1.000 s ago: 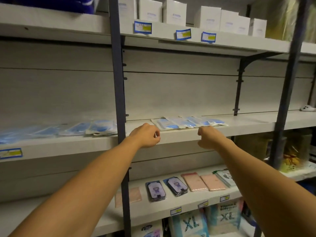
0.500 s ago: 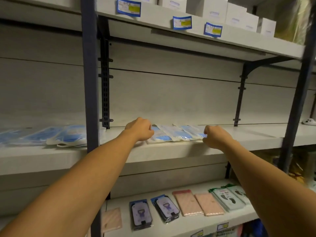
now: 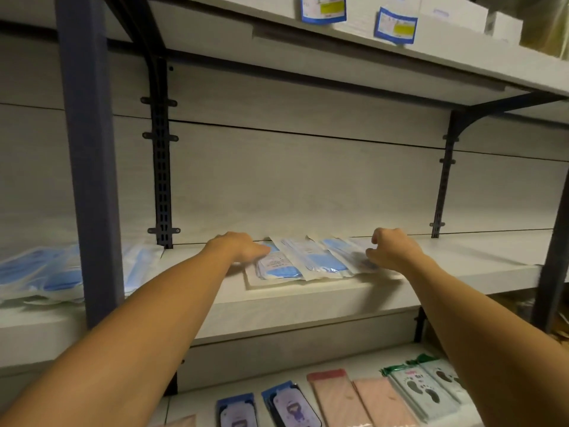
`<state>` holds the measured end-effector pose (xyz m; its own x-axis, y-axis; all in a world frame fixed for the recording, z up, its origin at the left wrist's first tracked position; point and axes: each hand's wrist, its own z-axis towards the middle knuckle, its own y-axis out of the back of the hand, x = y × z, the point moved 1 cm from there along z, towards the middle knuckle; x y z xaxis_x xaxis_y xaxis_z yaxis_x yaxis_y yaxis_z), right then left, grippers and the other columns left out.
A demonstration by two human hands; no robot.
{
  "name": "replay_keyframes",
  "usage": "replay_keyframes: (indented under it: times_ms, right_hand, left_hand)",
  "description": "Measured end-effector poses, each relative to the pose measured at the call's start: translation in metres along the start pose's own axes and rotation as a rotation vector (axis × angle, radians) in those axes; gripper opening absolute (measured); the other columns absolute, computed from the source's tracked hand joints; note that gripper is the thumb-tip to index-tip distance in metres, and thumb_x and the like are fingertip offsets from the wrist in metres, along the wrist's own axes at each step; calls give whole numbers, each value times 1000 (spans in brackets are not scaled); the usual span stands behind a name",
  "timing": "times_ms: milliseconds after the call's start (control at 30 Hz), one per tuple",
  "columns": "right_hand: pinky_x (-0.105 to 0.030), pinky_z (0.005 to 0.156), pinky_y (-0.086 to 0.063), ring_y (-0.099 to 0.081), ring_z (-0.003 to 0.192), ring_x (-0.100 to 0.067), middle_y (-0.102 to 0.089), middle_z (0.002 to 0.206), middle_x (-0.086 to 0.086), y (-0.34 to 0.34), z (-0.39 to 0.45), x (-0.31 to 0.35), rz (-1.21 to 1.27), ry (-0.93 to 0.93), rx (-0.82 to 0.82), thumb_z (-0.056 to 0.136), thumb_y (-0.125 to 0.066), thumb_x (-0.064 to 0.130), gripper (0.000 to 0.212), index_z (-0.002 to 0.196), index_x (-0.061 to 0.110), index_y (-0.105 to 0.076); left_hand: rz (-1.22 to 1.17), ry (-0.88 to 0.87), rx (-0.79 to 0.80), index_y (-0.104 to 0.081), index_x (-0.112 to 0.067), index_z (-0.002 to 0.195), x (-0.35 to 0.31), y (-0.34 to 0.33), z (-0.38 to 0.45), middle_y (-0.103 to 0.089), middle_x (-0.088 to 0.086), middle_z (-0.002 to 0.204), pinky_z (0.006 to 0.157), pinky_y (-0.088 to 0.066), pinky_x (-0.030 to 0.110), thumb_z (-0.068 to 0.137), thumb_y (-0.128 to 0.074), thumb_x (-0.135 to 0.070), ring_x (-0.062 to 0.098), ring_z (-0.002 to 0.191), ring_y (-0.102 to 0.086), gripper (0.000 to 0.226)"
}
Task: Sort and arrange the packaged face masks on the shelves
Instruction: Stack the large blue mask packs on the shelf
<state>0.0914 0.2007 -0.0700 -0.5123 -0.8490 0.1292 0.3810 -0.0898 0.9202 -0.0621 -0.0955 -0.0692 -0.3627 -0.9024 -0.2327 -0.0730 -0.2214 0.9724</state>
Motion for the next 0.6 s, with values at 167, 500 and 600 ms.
replay_keyframes:
  times_ms: [167,500,600]
  right_hand:
    - [-36,78,-54,-59,90,-26,-63,105,-7,-4,27,4,56,26,-3,88,-58,42,36,112,15,-62]
    - [-39,87,-52,-60,101,-29,-63,121,-9,-29,77,45,52,280,79,90,-55,49,44,118,16,-64]
    - [-37,83,-51,-61,97,-31,-64,116,-11,-29,94,21,69,190,97,88,-52,44,38,111,16,-63]
  left_hand:
    - [-52,118,33,-47,-25,148,-12,-9,11,-41,6,156,112,-36,46,66,-45,-96,34,141,-36,108]
    - [-205,255,-7,-48,-23,143,-13,-17,24,-45,7,151,108,-41,48,31,-62,-96,33,133,-44,134]
    - [-340,246,-35,-62,-16,119,-4,-18,24,-62,4,125,90,-53,38,38,-77,-86,25,107,-62,108]
